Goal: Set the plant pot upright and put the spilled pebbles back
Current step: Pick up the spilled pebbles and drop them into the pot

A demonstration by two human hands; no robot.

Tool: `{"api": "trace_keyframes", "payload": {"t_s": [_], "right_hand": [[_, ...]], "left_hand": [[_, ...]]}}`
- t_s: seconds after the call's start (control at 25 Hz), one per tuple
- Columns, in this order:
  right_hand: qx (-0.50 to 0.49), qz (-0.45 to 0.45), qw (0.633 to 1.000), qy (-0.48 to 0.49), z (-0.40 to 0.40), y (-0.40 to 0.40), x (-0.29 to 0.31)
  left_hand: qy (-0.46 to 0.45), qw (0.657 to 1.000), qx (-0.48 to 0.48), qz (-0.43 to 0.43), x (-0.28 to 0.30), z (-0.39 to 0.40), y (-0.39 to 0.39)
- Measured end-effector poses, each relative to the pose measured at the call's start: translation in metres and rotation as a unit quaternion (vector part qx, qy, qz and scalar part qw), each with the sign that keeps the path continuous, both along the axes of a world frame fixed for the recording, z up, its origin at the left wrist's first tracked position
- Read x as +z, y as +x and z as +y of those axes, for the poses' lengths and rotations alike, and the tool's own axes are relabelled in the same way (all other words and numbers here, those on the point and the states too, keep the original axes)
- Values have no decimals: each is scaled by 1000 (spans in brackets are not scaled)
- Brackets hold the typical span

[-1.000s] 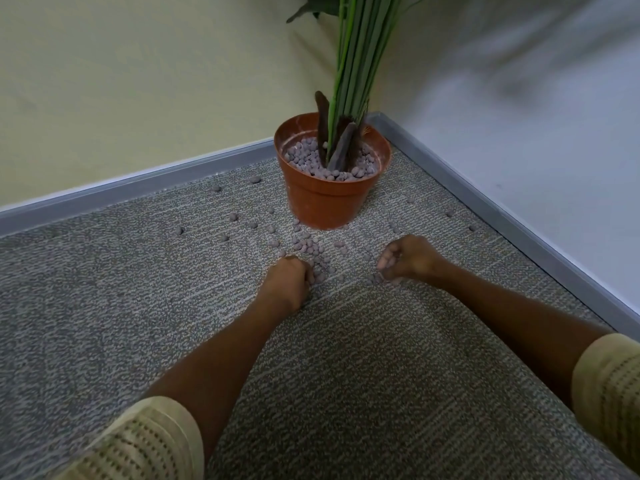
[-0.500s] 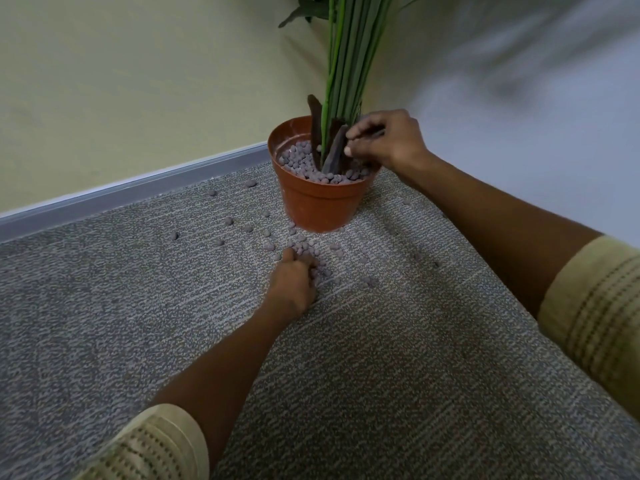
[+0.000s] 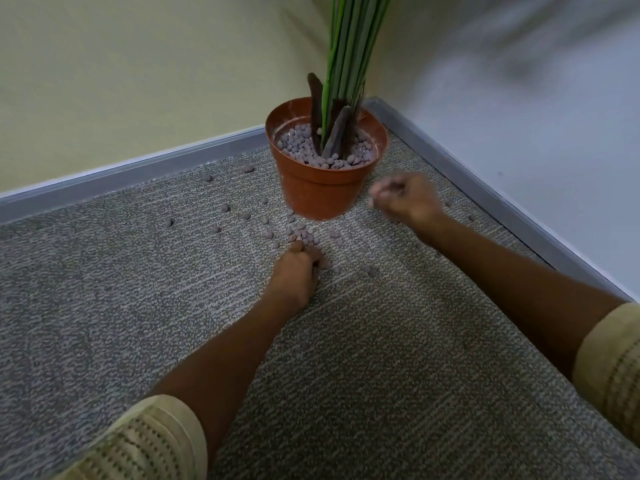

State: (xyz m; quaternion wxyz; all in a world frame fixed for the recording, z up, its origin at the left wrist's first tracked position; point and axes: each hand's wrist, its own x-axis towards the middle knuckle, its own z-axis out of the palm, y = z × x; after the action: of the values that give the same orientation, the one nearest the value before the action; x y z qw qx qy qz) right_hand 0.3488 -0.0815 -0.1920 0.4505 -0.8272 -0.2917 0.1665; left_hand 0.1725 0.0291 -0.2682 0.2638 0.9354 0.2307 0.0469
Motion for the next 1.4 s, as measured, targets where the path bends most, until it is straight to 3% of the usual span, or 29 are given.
{"api": "trace_keyframes", "payload": {"t_s": [0.08, 0.16, 0.44, 0.6, 0.76, 0.88, 0.96, 1.04, 1.12, 1.24, 1.4], "right_hand": [[106, 13, 977, -183, -14, -7, -24], [171, -36, 949, -264, -22, -18, -44], [198, -104, 933, -282, -15, -29, -56], [133, 22, 971, -196, -21, -24, -33], [43, 93, 995, -4, -7, 0, 18], [-11, 96, 988, 120, 21, 12, 52], [-30, 66, 988, 138, 39, 14, 65], [-43, 25, 991, 120, 49, 16, 69], [-64, 21, 990, 121, 47, 21, 67], [-98, 12, 991, 95, 24, 33, 48], [-124, 2, 990, -68, -22, 60, 10]], "left_hand": [[5, 1000, -7, 7, 1, 1, -1], [8, 1000, -8, 13, 2, 3, -3], [-70, 996, 53, -4, 11, 9, -7], [-216, 971, 77, -74, 37, 18, 1], [-352, 908, 130, -187, 74, 38, 19], [-488, 817, 174, -254, 95, 39, 32], [-559, 754, 194, -285, 108, 37, 37], [-583, 724, 202, -309, 118, 42, 40], [-575, 723, 211, -321, 127, 50, 43], [-531, 748, 218, -333, 136, 58, 52], [-496, 771, 224, -330, 135, 59, 63]]}}
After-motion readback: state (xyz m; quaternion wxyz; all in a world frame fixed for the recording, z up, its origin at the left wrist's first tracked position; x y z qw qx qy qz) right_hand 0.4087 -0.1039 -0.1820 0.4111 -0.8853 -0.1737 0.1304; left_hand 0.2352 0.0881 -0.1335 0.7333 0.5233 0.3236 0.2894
